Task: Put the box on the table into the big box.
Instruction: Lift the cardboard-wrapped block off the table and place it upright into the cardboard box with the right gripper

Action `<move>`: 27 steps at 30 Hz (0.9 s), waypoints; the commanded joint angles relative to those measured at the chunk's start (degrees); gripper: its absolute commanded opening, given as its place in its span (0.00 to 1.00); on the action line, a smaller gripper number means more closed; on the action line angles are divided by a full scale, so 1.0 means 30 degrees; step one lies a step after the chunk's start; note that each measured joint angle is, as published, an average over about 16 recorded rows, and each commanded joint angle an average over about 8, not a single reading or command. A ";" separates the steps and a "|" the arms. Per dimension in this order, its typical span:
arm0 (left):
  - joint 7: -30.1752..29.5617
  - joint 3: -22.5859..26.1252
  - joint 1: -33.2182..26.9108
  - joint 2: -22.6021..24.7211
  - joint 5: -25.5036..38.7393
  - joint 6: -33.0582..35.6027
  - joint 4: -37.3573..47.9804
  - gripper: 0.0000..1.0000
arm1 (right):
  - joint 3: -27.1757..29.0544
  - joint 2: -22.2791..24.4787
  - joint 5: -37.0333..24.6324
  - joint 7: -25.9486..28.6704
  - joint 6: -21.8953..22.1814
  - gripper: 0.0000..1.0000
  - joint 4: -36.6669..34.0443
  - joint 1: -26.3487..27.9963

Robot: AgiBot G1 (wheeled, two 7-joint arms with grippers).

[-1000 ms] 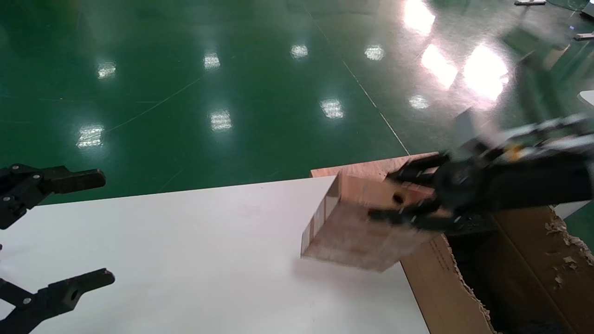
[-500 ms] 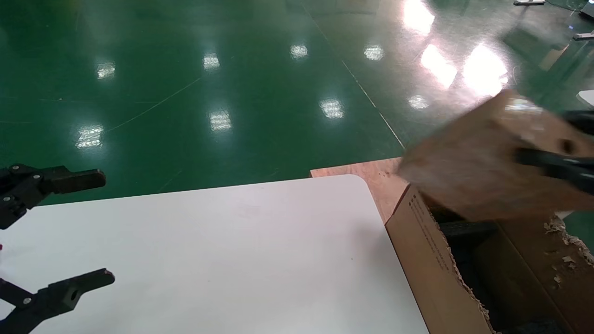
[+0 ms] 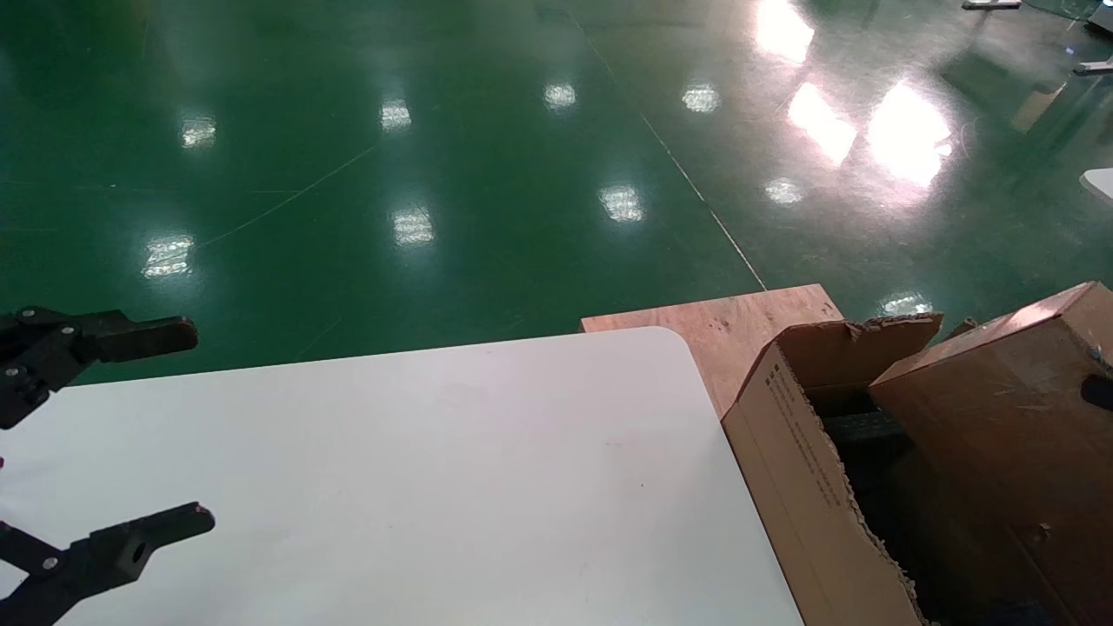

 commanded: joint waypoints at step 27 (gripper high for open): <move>0.0002 0.0003 -0.0001 -0.0001 -0.0002 -0.0001 0.0000 1.00 | -1.1435 -0.1708 0.1935 -0.3611 0.1163 0.00 -0.9670 0.8291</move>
